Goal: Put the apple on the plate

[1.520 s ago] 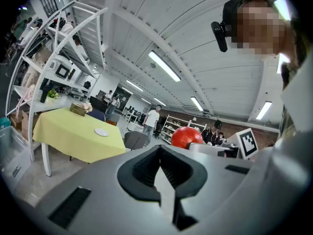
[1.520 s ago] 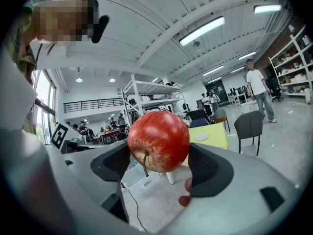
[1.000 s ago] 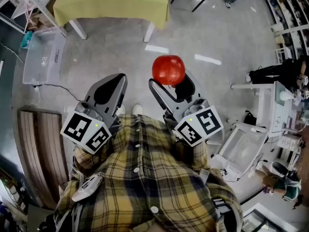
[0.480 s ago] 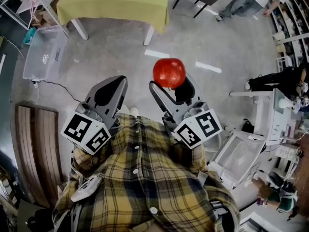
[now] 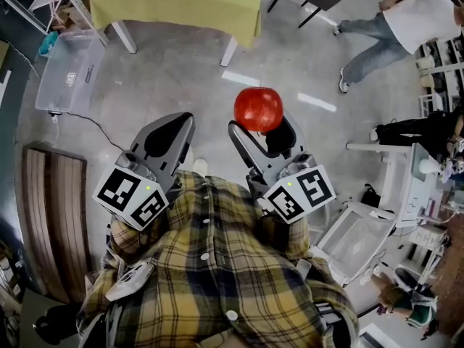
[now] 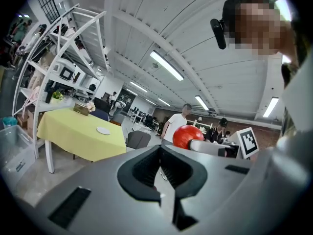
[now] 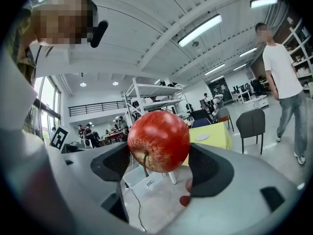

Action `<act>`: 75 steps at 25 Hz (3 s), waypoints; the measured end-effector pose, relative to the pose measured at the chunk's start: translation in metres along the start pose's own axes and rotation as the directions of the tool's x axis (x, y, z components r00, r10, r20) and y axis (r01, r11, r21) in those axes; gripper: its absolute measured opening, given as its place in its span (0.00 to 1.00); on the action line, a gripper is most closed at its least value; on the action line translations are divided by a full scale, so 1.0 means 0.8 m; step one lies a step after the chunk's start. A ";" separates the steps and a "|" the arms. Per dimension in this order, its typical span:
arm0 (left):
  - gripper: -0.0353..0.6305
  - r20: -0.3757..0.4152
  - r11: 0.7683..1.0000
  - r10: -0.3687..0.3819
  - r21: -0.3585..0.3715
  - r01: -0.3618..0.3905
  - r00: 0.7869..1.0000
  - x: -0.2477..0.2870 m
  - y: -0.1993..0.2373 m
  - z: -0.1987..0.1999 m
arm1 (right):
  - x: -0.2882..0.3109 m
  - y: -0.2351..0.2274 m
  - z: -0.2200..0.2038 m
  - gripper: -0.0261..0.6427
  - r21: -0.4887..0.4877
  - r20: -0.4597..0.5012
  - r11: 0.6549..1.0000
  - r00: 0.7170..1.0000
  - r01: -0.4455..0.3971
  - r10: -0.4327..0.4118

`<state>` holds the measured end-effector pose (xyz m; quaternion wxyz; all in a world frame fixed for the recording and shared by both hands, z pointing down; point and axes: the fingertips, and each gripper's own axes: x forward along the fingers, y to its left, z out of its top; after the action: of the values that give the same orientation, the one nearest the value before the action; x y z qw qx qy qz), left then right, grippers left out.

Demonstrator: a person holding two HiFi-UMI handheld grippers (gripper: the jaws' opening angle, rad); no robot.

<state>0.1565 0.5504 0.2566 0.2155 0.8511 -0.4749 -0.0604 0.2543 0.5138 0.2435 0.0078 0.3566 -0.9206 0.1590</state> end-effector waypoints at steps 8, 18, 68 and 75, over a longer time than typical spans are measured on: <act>0.06 -0.001 1.000 0.001 -0.010 -0.001 1.000 0.034 0.060 0.023 | 0.069 -0.021 0.005 0.59 0.003 -0.020 1.000 1.000 0.000 0.000; 0.06 -0.004 1.000 -0.017 -0.010 0.017 1.000 0.096 0.175 0.092 | 0.213 -0.051 0.039 0.59 0.000 -0.032 1.000 0.999 0.000 0.000; 0.06 0.011 0.999 0.044 -0.016 -0.044 0.999 0.462 0.408 0.246 | 0.538 -0.363 0.161 0.60 0.014 -0.103 0.999 0.994 -0.040 0.041; 0.06 0.009 0.998 0.054 -0.031 -0.054 0.998 0.492 0.437 0.247 | 0.574 -0.386 0.159 0.60 0.013 -0.118 0.999 0.992 -0.052 0.053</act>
<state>0.0350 0.0015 0.2673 0.2278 0.8342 -0.4979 -0.0659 0.1280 -0.0395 0.2701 0.0564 0.3223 -0.9268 0.1845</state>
